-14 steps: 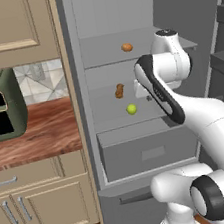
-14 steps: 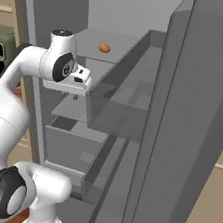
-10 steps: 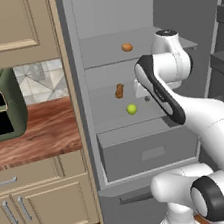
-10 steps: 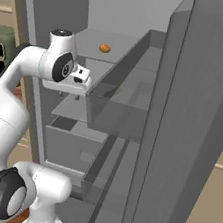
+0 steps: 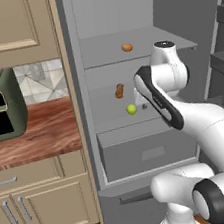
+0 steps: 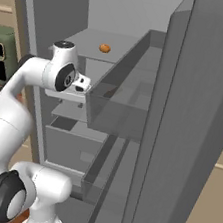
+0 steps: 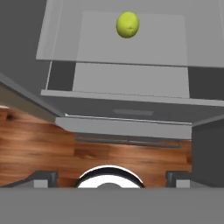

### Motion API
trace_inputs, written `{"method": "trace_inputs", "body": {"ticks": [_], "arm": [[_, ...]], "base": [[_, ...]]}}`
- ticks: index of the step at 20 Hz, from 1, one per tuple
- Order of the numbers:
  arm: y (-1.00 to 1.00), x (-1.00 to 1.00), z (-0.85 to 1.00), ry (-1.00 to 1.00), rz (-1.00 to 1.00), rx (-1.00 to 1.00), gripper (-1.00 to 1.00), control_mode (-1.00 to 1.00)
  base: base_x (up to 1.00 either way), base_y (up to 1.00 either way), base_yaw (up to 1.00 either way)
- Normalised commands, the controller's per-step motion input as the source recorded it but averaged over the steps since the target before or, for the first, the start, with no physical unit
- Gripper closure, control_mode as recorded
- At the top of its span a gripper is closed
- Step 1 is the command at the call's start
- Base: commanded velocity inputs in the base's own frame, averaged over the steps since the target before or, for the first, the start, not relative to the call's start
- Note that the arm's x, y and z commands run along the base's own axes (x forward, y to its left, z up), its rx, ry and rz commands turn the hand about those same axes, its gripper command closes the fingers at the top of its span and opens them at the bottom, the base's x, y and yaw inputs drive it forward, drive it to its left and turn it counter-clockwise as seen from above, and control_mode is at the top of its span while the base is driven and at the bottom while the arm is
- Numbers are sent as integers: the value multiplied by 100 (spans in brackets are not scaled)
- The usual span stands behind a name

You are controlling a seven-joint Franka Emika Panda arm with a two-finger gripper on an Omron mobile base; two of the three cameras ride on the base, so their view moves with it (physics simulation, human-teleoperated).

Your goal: Pick up the pear and tangerine from the fridge and place one fruit on each plate on the dining counter.

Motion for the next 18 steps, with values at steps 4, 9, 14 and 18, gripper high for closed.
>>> {"method": "trace_inputs", "body": {"ticks": [4, 9, 14, 18], "arm": [[-13, 30, -44, -6, 0, 0, -100, -100], [-14, 31, -33, -3, 0, 1, -100, -100], [-8, 40, -11, -1, 0, 4, -100, -100], [0, 28, -15, 0, 0, 1, -100, -100]], "base": [[0, 0, 0], [0, 0, 0], [0, 0, 0], [0, 0, 0]]}}
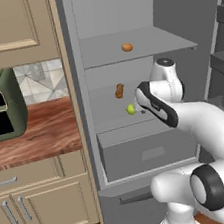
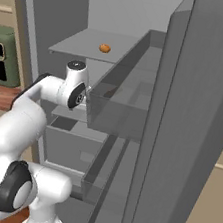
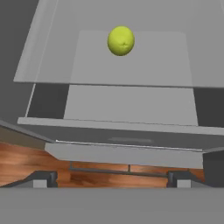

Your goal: Pick up the pear and tangerine from the fridge and place one fruit on each plate on the dining counter.

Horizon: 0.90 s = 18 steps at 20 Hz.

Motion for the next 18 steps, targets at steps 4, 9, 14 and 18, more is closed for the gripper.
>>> {"method": "trace_inputs", "body": {"ticks": [4, 9, 14, 18], "arm": [[0, 30, -16, 0, 0, 1, -100, -100], [0, 33, -14, 0, 0, 1, -100, -100], [0, 30, -6, 0, 0, 1, -100, -100], [0, 22, -11, 0, 0, 0, -100, -100]], "base": [[0, 0, 0], [0, 0, 0], [0, 0, 0], [0, 0, 0]]}}
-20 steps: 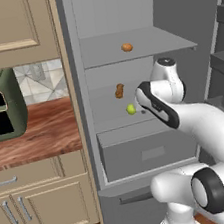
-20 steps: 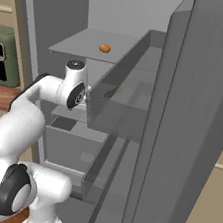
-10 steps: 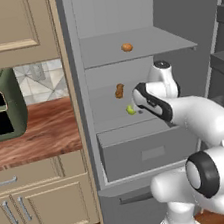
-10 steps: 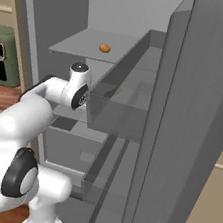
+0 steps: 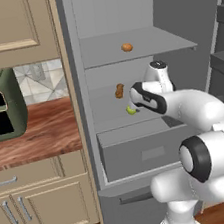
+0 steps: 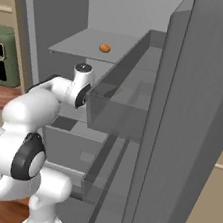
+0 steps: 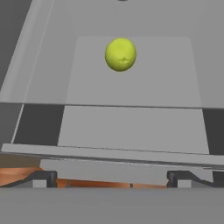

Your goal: Pick up the pear and tangerine from the fridge and place one fruit on each plate on the dining counter.

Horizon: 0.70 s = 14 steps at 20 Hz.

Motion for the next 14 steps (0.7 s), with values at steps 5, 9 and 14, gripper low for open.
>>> {"method": "trace_inputs", "body": {"ticks": [5, 9, 14], "arm": [[2, 12, -15, 4, 0, 0, -100, -100], [2, 13, -17, 5, 0, 0, -100, -100], [0, 25, -13, 4, 0, 0, -100, -100]], "base": [[0, 0, 0], [0, 0, 0], [0, 0, 0]]}}
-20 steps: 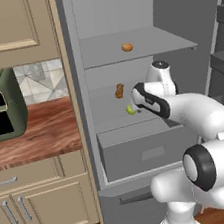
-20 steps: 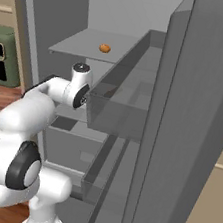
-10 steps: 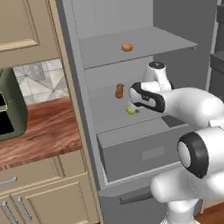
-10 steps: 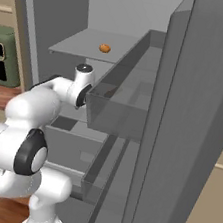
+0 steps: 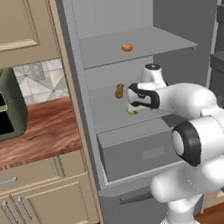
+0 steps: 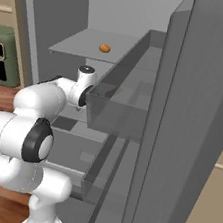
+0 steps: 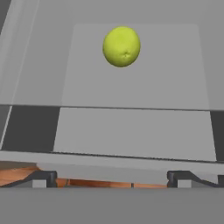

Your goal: Pick up the pear and tangerine from the fridge and place one fruit on each plate on the dining counter.

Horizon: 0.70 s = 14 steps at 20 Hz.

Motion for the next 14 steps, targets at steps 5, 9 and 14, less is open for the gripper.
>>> {"method": "trace_inputs", "body": {"ticks": [5, 9, 14], "arm": [[0, 20, -11, 2, 0, 0, -100, -100], [0, 22, -8, 2, 0, 0, -100, -100], [0, 25, -9, 1, 0, 0, -100, -100]], "base": [[0, 0, 0], [0, 0, 0], [0, 0, 0]]}}
